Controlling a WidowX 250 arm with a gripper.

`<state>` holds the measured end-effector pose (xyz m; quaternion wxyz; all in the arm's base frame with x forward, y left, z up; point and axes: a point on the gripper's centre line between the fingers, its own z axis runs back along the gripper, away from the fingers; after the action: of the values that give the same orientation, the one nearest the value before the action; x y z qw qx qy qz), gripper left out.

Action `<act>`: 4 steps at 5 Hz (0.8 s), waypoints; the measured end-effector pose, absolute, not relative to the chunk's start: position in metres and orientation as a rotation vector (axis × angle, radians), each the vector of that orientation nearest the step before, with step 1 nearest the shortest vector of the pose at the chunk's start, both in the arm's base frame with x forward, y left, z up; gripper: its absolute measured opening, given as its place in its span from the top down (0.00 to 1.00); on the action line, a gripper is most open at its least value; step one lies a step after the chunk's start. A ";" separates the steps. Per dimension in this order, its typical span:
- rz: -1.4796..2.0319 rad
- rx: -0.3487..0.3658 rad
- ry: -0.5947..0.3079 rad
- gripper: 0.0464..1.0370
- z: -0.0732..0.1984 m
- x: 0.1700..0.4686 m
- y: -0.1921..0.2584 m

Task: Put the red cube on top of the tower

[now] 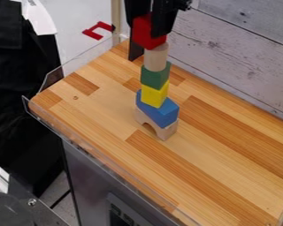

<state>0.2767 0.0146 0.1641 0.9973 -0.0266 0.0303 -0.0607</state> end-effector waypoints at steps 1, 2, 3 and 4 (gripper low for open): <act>-0.120 -0.054 0.062 0.49 0.164 0.276 0.015; -0.123 -0.067 0.060 0.44 0.164 0.276 0.012; -0.120 -0.086 0.079 0.14 0.164 0.275 0.012; -0.072 -0.123 0.056 0.03 0.177 0.280 0.019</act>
<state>0.2800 0.0193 0.1775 0.9971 -0.0615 0.0282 -0.0358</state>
